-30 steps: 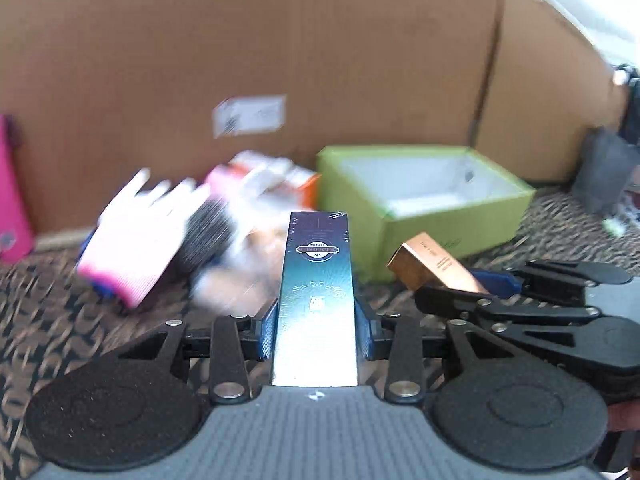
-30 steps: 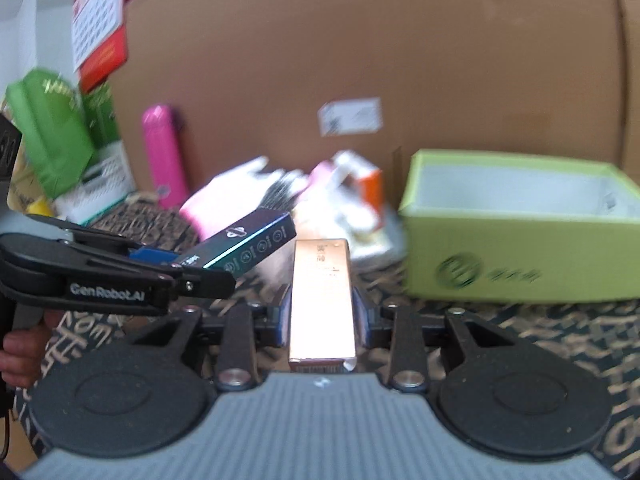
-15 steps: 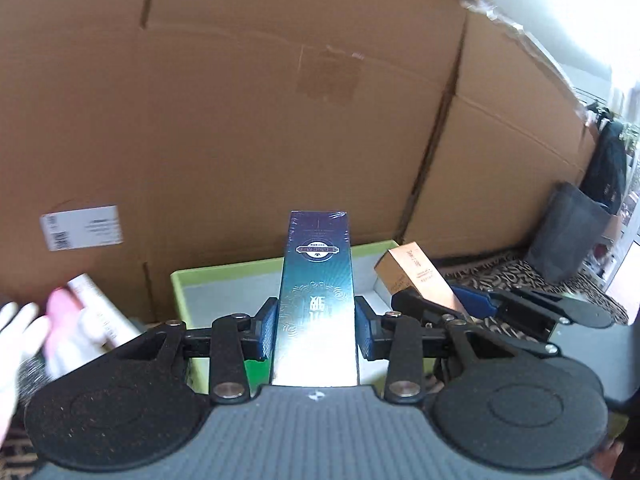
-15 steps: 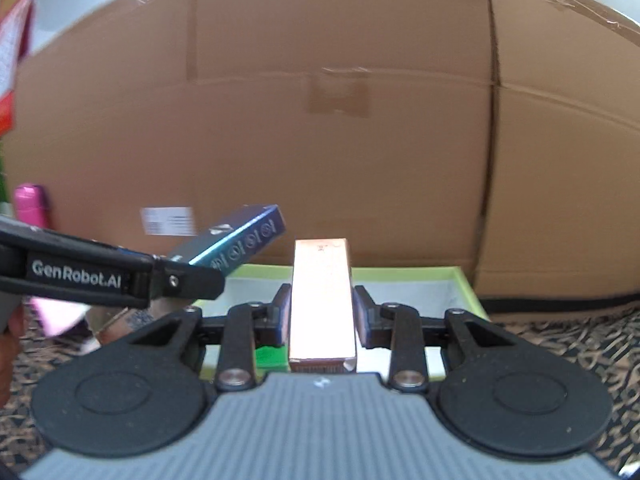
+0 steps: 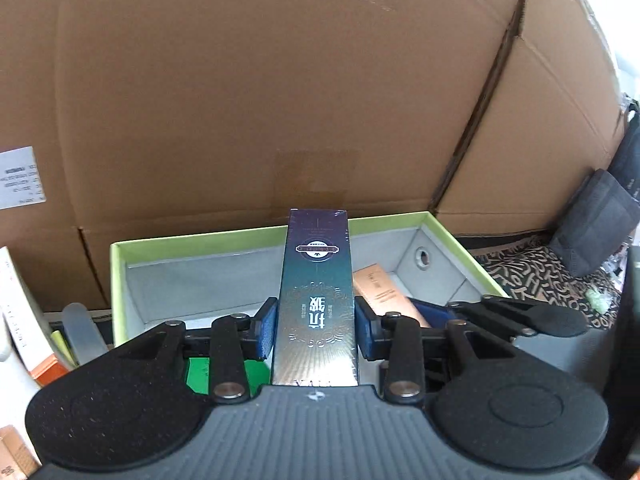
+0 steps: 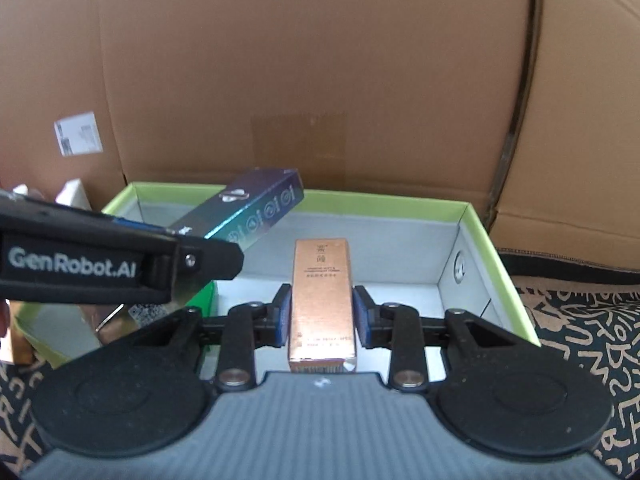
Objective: Organize objects
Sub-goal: 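Carry both boxes into the lime-green box and open both tools, then move both tools back over the pile of items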
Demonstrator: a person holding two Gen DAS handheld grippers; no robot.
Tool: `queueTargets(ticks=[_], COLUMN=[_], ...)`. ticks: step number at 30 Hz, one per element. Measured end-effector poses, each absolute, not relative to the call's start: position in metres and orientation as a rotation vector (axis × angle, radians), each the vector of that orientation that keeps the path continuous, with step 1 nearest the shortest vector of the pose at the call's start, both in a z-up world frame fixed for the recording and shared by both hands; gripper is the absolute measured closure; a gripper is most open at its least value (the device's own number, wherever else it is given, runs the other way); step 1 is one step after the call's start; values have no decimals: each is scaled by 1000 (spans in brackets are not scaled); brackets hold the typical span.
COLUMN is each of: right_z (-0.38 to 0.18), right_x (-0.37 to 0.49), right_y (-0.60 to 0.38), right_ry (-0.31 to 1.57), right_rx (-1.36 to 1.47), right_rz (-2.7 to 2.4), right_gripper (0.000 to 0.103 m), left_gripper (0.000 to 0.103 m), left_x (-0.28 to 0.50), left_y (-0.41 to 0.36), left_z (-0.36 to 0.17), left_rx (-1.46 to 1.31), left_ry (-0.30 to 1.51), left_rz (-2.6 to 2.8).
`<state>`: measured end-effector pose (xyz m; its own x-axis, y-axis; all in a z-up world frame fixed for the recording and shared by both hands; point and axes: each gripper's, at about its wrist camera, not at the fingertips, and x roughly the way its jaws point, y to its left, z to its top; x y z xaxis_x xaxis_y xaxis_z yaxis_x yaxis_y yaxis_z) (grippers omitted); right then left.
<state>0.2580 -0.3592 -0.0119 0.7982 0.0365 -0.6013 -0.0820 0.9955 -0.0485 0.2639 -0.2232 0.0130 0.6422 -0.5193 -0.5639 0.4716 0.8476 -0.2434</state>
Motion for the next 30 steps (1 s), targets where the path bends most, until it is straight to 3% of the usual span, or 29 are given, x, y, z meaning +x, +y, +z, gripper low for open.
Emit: queueTargets(ticks=[1,2,3,9,12,21,30], right_z=[-13,-13,-12,12,23,-3,-45], right_x=[259,258,256,204,159,72,77], right_y=[-359,-358,-358,-361,-360,-316,-257], right_ry=[645,639,630,470,376,367,516], right_rx=[-82,-93,-103,-176,-124,60,90], right_rz=[67,67,58,-56,-71,74,193], right_gripper=[72,68,53,11,0,0,0], left_gripper=[54,31,17,16,14,12,12], left_x=[262,260,256,227,199,118,98], left_y=[-222,-222,-220,-188,-169,-111,-59], left_z=[13,15,18,43,49,17,-17], left_rx=[-82,-88,-96,-130,-142,-133,-133], left_ry=[654,646,634,517,481,505,553], left_rz=[-588,-610,-609,-581,-513,-410,-264])
